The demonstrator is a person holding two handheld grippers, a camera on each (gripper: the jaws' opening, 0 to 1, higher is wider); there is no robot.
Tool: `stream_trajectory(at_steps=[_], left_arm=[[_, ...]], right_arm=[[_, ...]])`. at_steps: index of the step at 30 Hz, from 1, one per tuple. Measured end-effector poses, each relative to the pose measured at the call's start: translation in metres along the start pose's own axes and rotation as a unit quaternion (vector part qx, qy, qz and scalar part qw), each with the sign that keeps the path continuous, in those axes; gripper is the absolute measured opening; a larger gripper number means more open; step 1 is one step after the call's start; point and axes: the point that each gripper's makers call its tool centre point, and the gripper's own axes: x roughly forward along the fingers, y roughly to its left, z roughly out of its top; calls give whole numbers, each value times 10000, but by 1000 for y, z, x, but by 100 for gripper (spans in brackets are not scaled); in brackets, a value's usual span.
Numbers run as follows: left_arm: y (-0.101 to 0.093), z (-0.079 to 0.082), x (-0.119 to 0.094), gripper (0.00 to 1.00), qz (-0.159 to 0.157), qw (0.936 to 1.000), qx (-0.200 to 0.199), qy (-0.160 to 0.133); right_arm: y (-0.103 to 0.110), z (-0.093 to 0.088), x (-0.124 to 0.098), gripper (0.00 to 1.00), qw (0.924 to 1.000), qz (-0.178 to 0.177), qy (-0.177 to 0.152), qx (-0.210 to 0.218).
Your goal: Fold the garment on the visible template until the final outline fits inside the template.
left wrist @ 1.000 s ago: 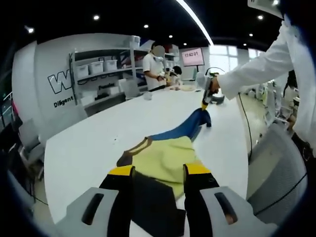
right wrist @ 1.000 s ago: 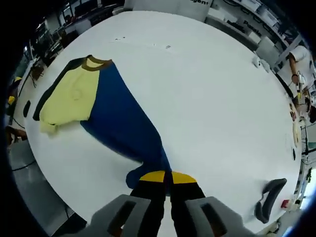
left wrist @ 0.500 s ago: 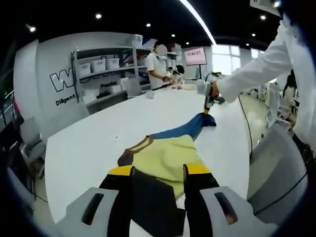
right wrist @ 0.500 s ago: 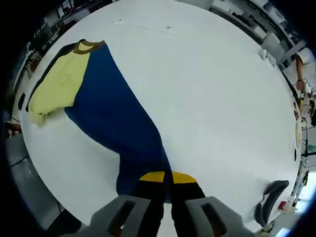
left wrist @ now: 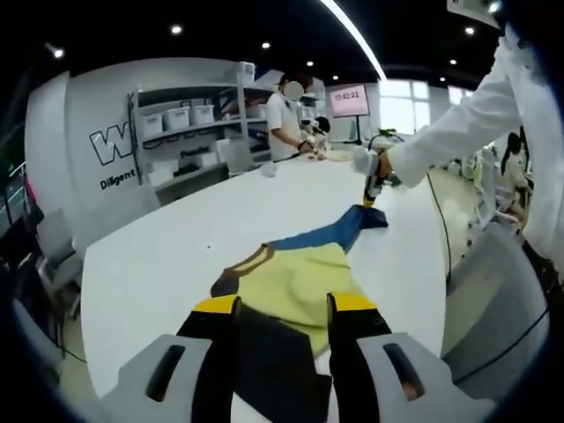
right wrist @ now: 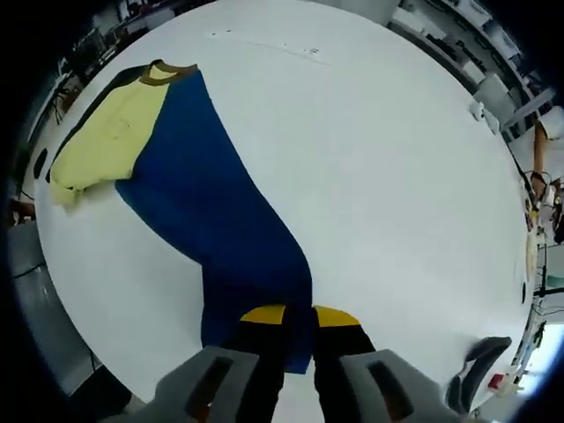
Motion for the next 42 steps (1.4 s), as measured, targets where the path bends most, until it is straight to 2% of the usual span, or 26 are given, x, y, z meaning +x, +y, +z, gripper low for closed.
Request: stream_trajectory(at_steps=[11,21,26,32,36,42], left_arm=[[-8,5,2,36,-108,9999,53,-75],[-18,11,7,36,-215,9996,102,-157],[-22,14,8,36,-265,9994,150,-167],[-24,15,8,36,-301,9992,177,-177],[-26,14,8,36,-320,9992,182,-143],[-24,13,7,36,-301,9993,175,-128]], right_arm=[[8,-7,-19,9,9992,81,-365,142],[12,-38,-25,10,9982,116,-485,327],[15,-56,-23,12,9955,214,-580,721],[17,-79,-14,14,9931,290,-449,1045],[17,-84,-8,17,9919,305,-412,1165],[18,-81,-3,21,9848,443,-497,1605]])
